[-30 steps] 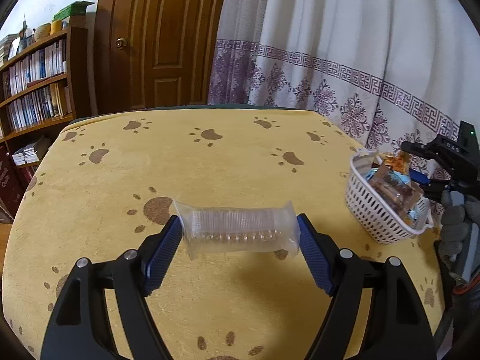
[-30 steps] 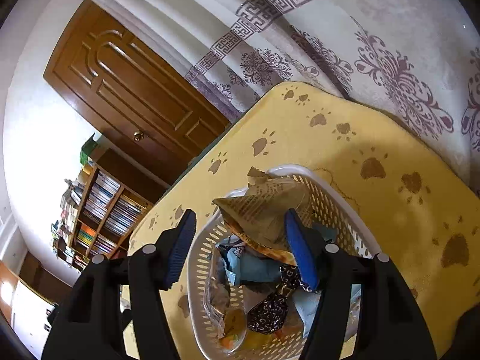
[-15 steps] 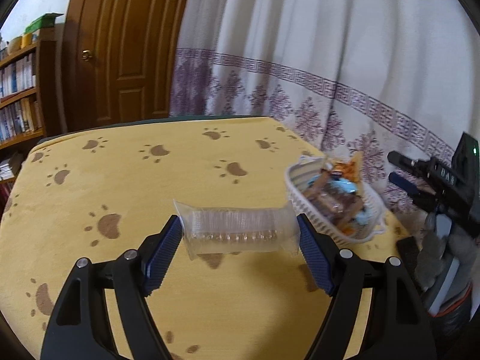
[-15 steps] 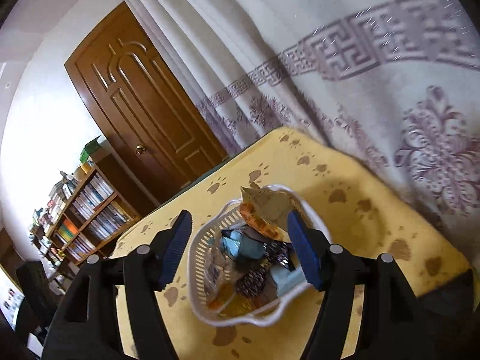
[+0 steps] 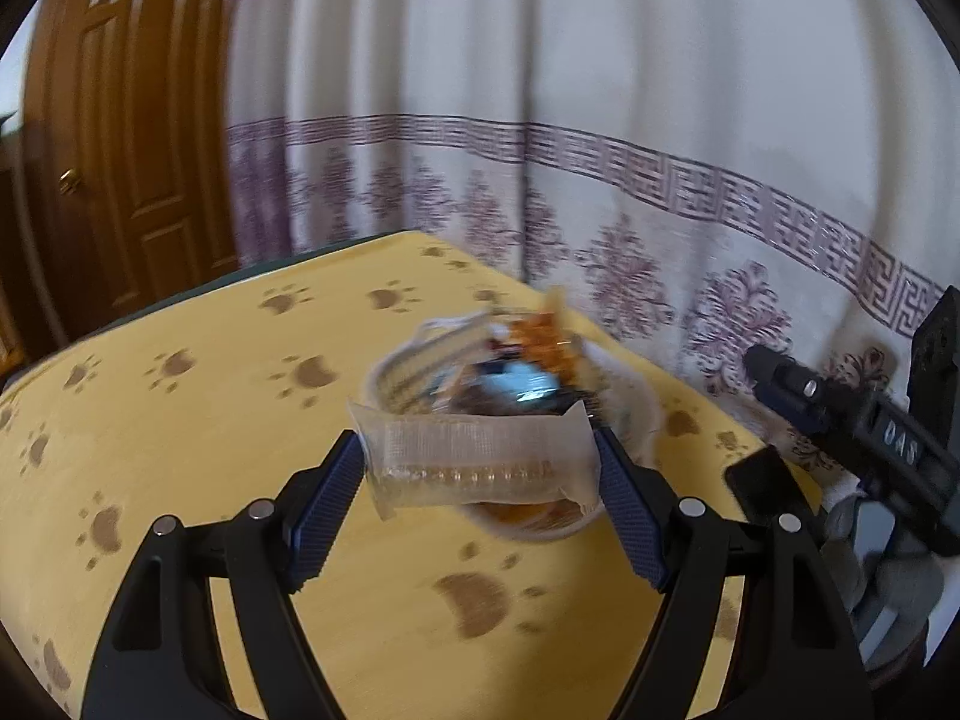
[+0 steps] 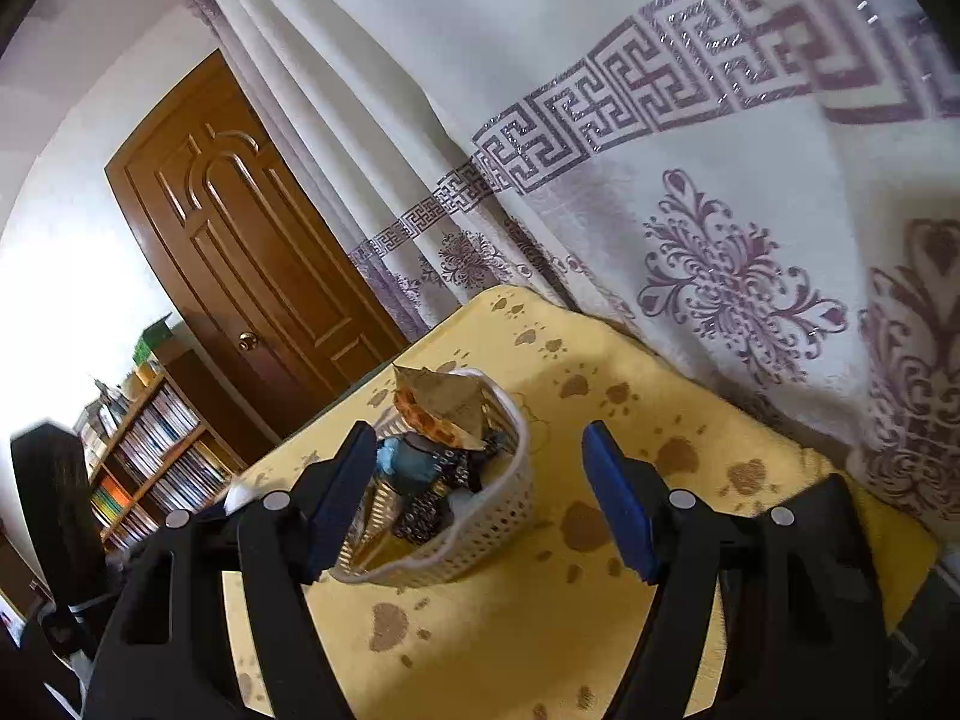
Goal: Organize snacks
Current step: 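Lower the cracker tube into the basket and open the left tool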
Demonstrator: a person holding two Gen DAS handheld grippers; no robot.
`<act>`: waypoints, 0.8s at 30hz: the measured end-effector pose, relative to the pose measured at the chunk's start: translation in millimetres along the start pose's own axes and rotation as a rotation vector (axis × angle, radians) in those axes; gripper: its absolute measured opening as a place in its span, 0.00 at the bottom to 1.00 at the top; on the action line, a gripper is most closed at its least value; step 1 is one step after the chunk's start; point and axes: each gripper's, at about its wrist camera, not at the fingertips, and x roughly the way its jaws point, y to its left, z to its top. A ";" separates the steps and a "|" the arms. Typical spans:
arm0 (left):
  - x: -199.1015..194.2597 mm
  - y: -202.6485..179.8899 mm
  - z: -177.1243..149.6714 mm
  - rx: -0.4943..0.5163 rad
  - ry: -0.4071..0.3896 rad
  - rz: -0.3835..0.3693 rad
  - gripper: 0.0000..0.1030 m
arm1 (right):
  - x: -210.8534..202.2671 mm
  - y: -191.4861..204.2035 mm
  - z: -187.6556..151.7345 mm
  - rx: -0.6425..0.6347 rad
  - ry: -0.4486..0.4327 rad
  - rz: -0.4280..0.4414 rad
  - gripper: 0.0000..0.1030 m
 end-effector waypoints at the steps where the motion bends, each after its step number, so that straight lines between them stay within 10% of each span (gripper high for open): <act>1: 5.6 -9.7 3.2 0.024 0.000 -0.010 0.74 | -2.3 0.2 -1.5 -0.009 -0.004 -0.003 0.71; 24: 81.2 -10.6 14.3 0.000 0.073 0.019 0.82 | 7.1 -1.4 -16.9 -0.016 0.030 0.011 0.71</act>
